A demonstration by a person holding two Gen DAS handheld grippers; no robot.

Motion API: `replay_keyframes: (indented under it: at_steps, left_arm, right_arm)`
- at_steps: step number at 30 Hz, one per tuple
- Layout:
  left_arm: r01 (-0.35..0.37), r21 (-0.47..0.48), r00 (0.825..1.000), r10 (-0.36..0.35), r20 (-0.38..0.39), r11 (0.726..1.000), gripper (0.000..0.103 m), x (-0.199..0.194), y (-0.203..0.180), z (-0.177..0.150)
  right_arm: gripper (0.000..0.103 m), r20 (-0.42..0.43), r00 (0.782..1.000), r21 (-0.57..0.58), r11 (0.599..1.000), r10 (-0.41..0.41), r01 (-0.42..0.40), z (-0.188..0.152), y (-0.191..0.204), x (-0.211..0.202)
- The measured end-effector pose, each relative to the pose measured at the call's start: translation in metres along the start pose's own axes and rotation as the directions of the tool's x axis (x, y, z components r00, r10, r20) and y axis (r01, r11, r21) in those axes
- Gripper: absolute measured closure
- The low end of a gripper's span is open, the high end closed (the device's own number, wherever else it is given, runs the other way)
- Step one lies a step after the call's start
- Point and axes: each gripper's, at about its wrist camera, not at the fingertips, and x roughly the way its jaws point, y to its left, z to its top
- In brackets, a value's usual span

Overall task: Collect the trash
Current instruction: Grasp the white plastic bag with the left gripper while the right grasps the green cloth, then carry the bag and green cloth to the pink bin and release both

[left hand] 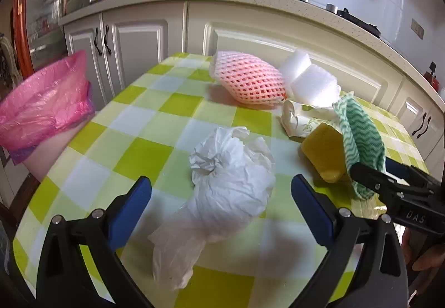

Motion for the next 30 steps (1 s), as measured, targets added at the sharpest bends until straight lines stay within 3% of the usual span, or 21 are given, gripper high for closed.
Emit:
replay_keyframes:
  at_steps: [6, 7, 10, 16, 30]
  left_arm:
    - [0.038, -0.001, 0.998, -0.038, -0.044, 0.999, 0.039, 0.012, -0.003, 0.001]
    - [0.046, 0.001, 0.998, -0.046, -0.053, 0.999, 0.048, 0.013, -0.003, 0.000]
    - [0.056, 0.003, 0.997, -0.056, -0.054, 0.998, 0.061, 0.013, -0.006, -0.004]
    - [0.053, 0.030, 0.999, -0.053, 0.003, 0.998, 0.068, -0.004, -0.011, -0.005]
    - [0.032, 0.035, 0.997, -0.035, 0.075, 0.999, 0.068, -0.045, -0.011, -0.008]
  right_arm:
    - [0.029, -0.002, 1.000, 0.005, 1.000, 0.025, -0.025, -0.001, -0.004, 0.003]
    - [0.033, -0.002, 1.000, 0.010, 1.000, 0.029, -0.029, -0.001, -0.005, 0.003]
    - [0.042, 0.002, 0.999, 0.017, 0.999, 0.039, -0.039, -0.001, -0.007, 0.001]
    - [0.065, 0.030, 0.999, 0.022, 0.999, 0.042, -0.043, -0.003, -0.008, -0.009]
    - [0.067, 0.106, 0.993, 0.015, 0.999, 0.043, -0.045, -0.005, -0.008, -0.054]
